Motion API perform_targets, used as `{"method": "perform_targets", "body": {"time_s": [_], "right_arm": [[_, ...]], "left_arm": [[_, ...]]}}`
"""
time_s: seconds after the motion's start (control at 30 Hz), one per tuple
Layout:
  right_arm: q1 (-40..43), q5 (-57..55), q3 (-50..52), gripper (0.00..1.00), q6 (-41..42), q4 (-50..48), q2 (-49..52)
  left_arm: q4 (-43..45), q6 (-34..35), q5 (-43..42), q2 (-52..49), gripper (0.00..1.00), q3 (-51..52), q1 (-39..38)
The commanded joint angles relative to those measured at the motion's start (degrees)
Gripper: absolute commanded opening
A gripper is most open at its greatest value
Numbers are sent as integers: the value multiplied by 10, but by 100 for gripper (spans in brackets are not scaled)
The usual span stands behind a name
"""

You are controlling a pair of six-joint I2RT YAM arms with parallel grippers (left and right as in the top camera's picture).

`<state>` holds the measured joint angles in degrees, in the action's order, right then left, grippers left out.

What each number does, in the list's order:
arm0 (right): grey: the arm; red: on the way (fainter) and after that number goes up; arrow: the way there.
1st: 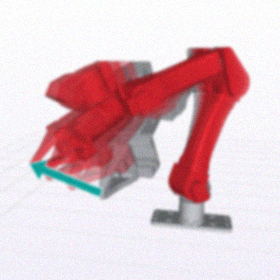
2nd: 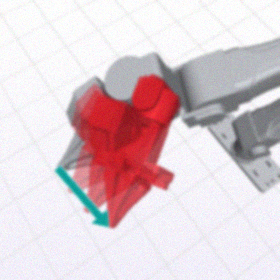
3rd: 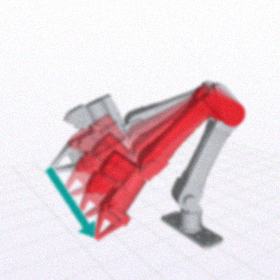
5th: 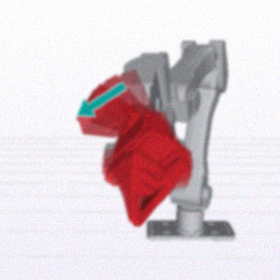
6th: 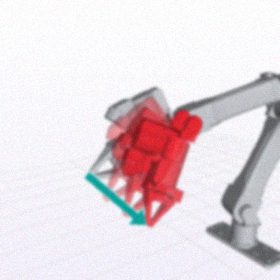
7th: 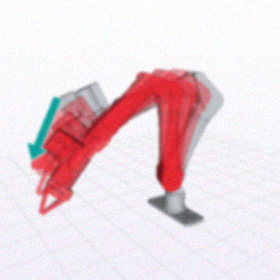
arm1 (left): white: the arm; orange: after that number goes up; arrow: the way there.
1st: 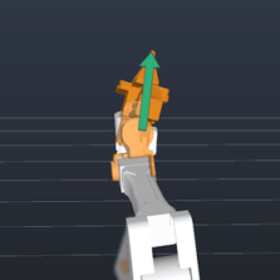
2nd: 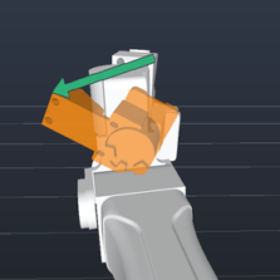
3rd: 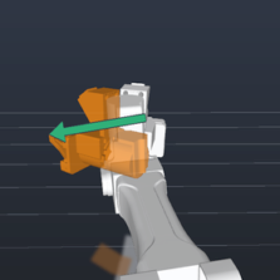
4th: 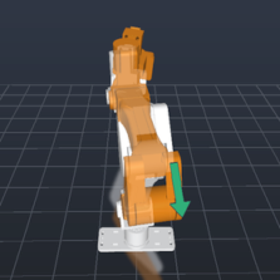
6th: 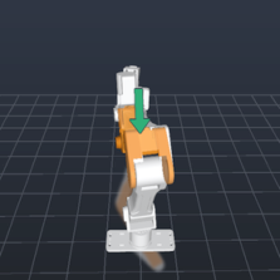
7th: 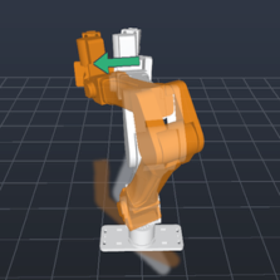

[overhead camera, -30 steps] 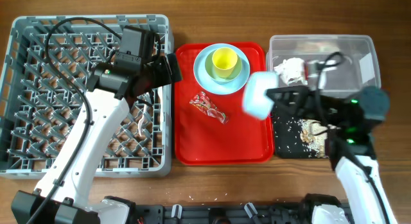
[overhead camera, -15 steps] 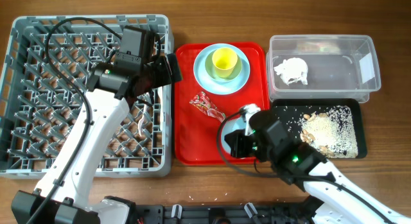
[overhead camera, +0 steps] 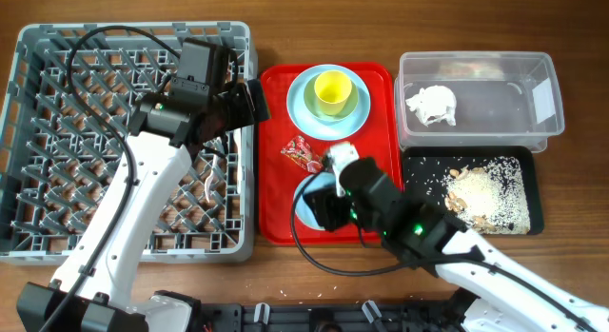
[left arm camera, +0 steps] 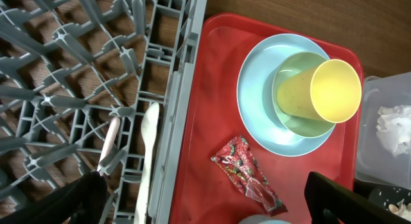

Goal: Sort waste into correct bins and load items into the dishwasher rack
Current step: 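Carry the empty blue bowl back toward the red tray with the right gripper, then set the blue bowl on the red tray and grasp the red wrapper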

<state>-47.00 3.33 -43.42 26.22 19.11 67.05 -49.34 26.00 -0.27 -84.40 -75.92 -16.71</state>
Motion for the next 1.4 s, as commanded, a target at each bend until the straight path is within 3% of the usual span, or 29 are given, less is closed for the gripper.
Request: {"method": "perform_targets", "body": {"time_s": [0.0,0.1,0.17,0.27,0.37,0.5,0.7,0.8,0.83,1.37], "right_arm": [[-2,-197,-28,53,-118,-13,-6],[19,-316,-28,47,-151,-30,32],[36,-271,-28,47,-158,-54,65],[50,-164,-28,59,-219,-116,142],[50,-163,-28,66,-245,-151,202],[50,-146,-28,68,-245,-158,256],[50,-11,-28,68,-271,-167,261],[57,-11,-28,89,-297,-169,261],[64,-11,-28,90,-299,-169,261],[107,52,-28,91,-307,-185,325]], "left_arm": [[0,-3,3,11,100,-5,2],[0,-3,3,11,100,-5,2],[0,-3,3,11,100,-5,2],[0,-3,3,11,100,-5,2],[0,-3,3,11,100,-5,2],[0,-3,3,11,100,-5,2],[0,-3,3,11,100,-5,2],[0,-3,3,11,100,-5,2],[0,-3,3,11,100,-5,2],[0,-3,3,11,100,-5,2]]}}
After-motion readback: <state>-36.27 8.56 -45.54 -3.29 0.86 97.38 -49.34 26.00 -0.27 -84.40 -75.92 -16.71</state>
